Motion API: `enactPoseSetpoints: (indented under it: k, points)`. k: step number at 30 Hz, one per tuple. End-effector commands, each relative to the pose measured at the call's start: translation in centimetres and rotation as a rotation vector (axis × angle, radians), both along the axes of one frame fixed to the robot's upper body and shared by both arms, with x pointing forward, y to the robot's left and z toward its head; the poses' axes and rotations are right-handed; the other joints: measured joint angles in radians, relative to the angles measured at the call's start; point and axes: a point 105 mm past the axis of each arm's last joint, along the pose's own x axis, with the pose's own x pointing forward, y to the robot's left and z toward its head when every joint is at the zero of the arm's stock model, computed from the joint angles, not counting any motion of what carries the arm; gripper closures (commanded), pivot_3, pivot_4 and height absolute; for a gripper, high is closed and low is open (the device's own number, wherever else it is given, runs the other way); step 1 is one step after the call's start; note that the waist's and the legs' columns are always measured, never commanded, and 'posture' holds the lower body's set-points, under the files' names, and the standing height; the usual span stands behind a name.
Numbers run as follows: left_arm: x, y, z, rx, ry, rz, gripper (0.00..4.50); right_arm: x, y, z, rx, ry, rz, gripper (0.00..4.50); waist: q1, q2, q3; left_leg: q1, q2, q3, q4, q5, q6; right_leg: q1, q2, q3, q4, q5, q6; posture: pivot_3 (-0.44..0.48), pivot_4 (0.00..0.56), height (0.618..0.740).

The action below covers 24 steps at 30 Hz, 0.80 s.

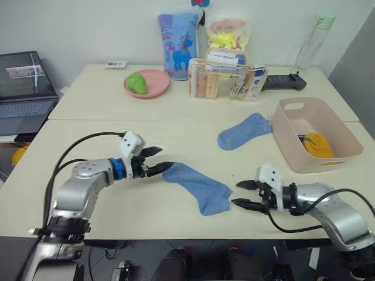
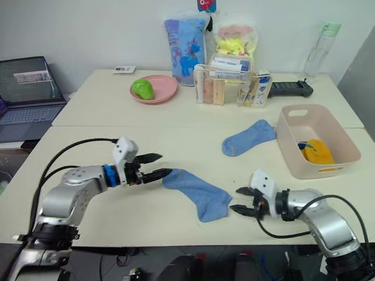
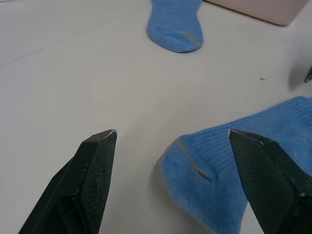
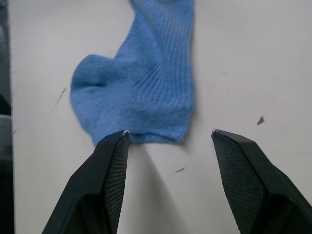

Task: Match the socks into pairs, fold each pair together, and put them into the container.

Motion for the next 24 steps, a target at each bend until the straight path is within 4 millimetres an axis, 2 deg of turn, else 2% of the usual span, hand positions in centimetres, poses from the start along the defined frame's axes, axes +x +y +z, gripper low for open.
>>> enactPoseSetpoints:
  k: [1, 2, 3, 7, 10, 14, 16, 21, 24]
  points:
    - [0.6, 0.1, -1.0, 0.085, 0.001, -0.033, 0.68, 0.3, 0.1, 0.7, 0.013, -0.034, -0.057, 1.61, -0.004, 0.0, 0.0, 0.0, 0.0, 0.0, 0.0, 0.0, 0.0, 0.0, 0.0, 0.0, 0.0, 0.0, 0.0, 0.0, 0.15, 0.74]
    - [0.5, 0.2, -1.6, 0.116, 0.009, -0.048, 0.68, 0.2, 0.2, 0.5, 0.015, -0.023, -0.062, 1.61, -0.005, 0.0, 0.0, 0.0, 0.0, 0.0, 0.0, 0.0, 0.0, 0.0, 0.0, 0.0, 0.0, 0.0, 0.0, 0.0, 0.15, 0.74]
    - [0.4, 0.1, -2.0, 0.13, 0.021, -0.067, 0.86, 0.0, 0.4, 0.3, 0.016, -0.014, -0.06, 1.61, -0.007, 0.0, 0.0, 0.0, 0.0, 0.0, 0.0, 0.0, 0.0, 0.0, 0.0, 0.0, -0.001, 0.0, 0.0, 0.0, 0.15, 0.74]
    - [0.5, 0.1, -2.3, 0.138, 0.029, -0.087, 1.94, -0.4, 1.2, 0.0, 0.037, 0.007, -0.042, 1.61, -0.011, 0.0, 0.0, 0.0, 0.0, 0.0, 0.0, 0.0, 0.0, 0.0, 0.0, 0.0, 0.0, 0.0, 0.0, 0.0, 0.15, 0.74]
    - [0.7, 0.2, -2.3, 0.136, 0.025, -0.077, 2.97, -0.4, 1.6, -0.3, 0.035, 0.014, -0.023, 2.23, -0.012, 0.0, 0.0, 0.0, 0.0, 0.0, 0.0, 0.0, 0.0, 0.0, 0.0, 0.0, 0.0, 0.0, 0.0, 0.0, 0.15, 0.74]
    - [0.2, 0.4, -2.5, 0.129, 0.028, -0.079, 4.36, -0.2, 1.9, -0.5, 0.049, 0.03, -0.014, 3.69, -0.012, 0.0, 0.0, 0.0, 0.0, 0.0, 0.0, 0.0, 0.0, 0.0, 0.0, 0.0, 0.0, 0.0, 0.0, 0.0, 0.15, 0.74]
    - [-0.4, 0.4, -2.7, 0.121, 0.035, -0.08, 4.5, -0.1, 1.9, -0.5, 0.05, 0.037, -0.004, 4.46, -0.012, 0.0, 0.0, 0.0, 0.0, 0.0, 0.0, 0.0, 0.0, 0.0, 0.0, 0.0, 0.0, 0.0, 0.0, 0.0, 0.15, 0.74]
    - [-2.0, 0.6, -2.8, 0.093, 0.055, -0.058, 4.5, 1.3, 0.7, 0.0, 0.026, 0.017, -0.019, 4.49, -0.013, 0.0, 0.0, 0.0, 0.0, 0.0, 0.0, 0.0, 0.0, 0.0, 0.0, 0.0, 0.0, 0.0, 0.0, 0.0, 0.15, 0.74]
    - [-3.9, 0.2, -2.9, 0.052, 0.076, -0.036, 4.5, 2.9, 0.6, 1.4, 0.011, -0.032, -0.012, 4.49, -0.018, 0.0, 0.0, 0.0, 0.0, 0.0, 0.0, 0.0, 0.0, 0.0, 0.0, 0.001, 0.0, 0.0, 0.0, 0.0, 0.15, 0.74]
